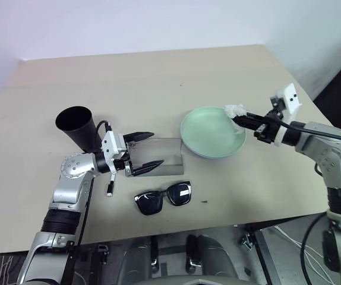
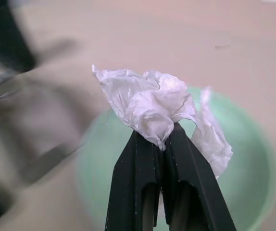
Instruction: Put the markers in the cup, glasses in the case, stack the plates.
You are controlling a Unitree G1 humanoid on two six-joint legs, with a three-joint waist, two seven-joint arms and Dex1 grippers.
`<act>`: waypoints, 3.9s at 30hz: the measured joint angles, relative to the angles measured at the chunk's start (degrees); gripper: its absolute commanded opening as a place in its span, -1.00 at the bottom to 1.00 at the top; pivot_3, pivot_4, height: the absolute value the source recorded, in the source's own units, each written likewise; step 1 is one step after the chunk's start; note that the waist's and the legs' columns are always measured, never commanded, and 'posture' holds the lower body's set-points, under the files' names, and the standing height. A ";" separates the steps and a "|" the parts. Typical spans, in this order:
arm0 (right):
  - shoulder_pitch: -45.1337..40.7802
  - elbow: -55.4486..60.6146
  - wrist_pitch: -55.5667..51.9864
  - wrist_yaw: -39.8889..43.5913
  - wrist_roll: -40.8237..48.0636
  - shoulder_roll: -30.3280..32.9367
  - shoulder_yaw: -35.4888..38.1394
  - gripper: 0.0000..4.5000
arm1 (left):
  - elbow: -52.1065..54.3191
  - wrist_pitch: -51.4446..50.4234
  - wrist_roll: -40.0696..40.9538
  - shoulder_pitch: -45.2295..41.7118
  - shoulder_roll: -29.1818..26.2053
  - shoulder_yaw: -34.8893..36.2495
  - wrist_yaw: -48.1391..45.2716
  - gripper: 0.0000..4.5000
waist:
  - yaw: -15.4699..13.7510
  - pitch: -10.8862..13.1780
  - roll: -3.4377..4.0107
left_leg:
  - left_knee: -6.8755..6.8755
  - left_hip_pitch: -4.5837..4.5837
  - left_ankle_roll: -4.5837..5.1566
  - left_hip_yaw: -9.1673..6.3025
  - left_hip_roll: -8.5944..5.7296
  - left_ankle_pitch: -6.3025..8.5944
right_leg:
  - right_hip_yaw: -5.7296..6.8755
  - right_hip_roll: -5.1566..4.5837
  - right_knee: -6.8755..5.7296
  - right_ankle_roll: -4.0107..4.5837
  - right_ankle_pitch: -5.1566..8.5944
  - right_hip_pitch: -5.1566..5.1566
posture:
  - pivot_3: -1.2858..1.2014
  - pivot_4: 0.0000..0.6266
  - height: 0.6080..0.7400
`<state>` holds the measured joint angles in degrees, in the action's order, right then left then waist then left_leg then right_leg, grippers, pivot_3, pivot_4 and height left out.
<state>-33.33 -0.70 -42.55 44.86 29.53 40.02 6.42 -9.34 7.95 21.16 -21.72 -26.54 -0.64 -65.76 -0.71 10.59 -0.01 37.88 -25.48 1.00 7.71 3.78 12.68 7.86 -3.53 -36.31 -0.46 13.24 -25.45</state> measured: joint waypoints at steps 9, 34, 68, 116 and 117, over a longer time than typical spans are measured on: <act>-8.19 -17.27 8.08 0.14 -8.54 -6.03 -6.70 -0.04 | 5.93 -4.71 1.70 3.87 -3.81 1.47 1.17 1.00 | 0.26 0.02 0.03 | 0.00 0.02 0.04 0.07 0.01 -0.01 | -0.01 0.01 -0.12 -0.09 -0.06 -0.03 | 0.03 -0.52 1.00; -16.89 -5.12 -11.35 27.58 0.77 -5.40 -18.69 0.99 | 11.60 -8.19 5.81 18.85 -13.95 13.11 -0.48 1.00 | 1.39 0.06 0.12 | -0.06 0.01 -0.15 0.08 0.05 0.10 | -0.07 -0.07 -0.07 0.23 -0.06 -0.17 | 0.03 -0.52 1.00; -27.94 -14.62 -3.21 46.42 -17.83 -18.80 -51.06 0.99 | 11.36 -5.10 3.36 20.27 -12.30 11.13 0.50 1.00 | 1.52 0.04 0.10 | 0.05 -0.22 -0.15 0.15 0.03 0.09 | -0.07 -0.10 -0.32 0.17 -0.18 -0.47 | 0.03 -0.52 1.00; -45.37 -31.61 -8.21 46.00 -10.33 -23.64 -35.58 -0.99 | 16.61 -12.07 6.92 25.51 -20.67 15.16 -2.88 1.00 | 1.82 0.03 0.08 | 0.09 -0.73 -0.23 0.23 0.03 0.05 | -0.18 -0.15 -0.67 0.30 -0.19 -1.17 | 0.03 -0.52 1.00; -45.86 -34.59 -6.83 45.40 -10.93 -24.47 -35.05 -0.99 | 16.58 -12.02 6.91 25.69 -20.57 15.29 -2.74 1.00 | 1.80 0.03 0.08 | 0.10 -0.73 -0.23 0.24 0.03 0.05 | -0.18 -0.15 -0.67 0.29 -0.19 -1.17 | 0.03 -0.52 1.00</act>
<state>-79.19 -35.29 -49.38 90.26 18.60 15.55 -28.63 7.24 -4.07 28.07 3.97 -47.10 14.65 -68.49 1.09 10.63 0.07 37.99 -26.21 0.77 7.95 3.81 12.73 7.67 -3.68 -36.98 -0.16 13.05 -26.62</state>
